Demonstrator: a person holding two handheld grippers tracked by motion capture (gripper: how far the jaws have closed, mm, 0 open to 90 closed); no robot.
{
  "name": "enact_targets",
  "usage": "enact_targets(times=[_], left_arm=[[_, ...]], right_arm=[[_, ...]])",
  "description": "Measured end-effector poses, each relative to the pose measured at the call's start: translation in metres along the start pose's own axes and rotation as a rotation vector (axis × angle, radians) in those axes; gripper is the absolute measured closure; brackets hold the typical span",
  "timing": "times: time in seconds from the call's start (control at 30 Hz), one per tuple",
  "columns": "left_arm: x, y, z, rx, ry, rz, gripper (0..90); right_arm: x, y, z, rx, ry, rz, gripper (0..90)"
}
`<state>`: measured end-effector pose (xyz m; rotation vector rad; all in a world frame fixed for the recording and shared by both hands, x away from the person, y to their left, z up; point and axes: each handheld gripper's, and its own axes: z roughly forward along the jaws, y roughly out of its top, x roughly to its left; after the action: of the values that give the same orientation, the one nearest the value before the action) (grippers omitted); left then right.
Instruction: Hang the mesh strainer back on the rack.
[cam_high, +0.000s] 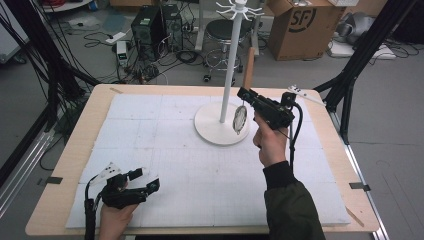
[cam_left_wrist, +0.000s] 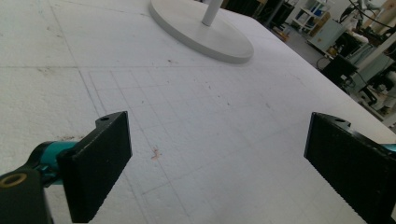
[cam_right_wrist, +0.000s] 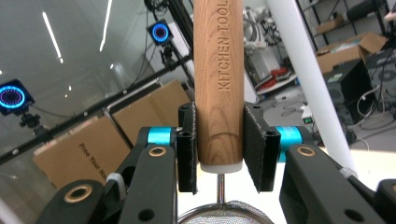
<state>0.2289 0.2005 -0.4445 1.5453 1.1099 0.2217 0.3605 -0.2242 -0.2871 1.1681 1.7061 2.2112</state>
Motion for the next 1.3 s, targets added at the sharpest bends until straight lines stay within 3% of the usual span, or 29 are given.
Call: enact_targets(times=[0.23,0.37,0.67,0.93,1.03,1.17,1.3], left_arm=[[-0.001,0.0,0.005,0.011,-0.009,0.001,8.1],[-0.002,0.0,0.007,0.018,-0.016,0.009,8.1],[-0.002,-0.001,0.006,0.02,-0.015,-0.002,8.2],[-0.001,-0.001,0.006,0.016,-0.017,-0.009,8.1],[0.001,0.0,0.009,0.017,-0.016,-0.014,8.1],[0.002,0.0,0.01,0.02,-0.015,-0.019,8.1],[0.003,0.0,0.011,0.023,-0.016,-0.018,8.2]], right_arm=[[-0.002,0.015,0.007,-0.071,0.001,0.009,68.9],[-0.002,0.021,0.014,-0.073,-0.002,-0.016,68.9],[0.002,0.034,0.021,-0.111,0.028,0.001,68.9],[-0.006,0.047,0.022,-0.131,0.015,0.026,68.9],[-0.009,0.05,0.026,-0.111,-0.006,0.008,68.9],[-0.011,0.056,0.026,-0.144,0.005,0.015,68.9],[-0.015,0.061,0.027,-0.139,0.009,0.017,68.9]])
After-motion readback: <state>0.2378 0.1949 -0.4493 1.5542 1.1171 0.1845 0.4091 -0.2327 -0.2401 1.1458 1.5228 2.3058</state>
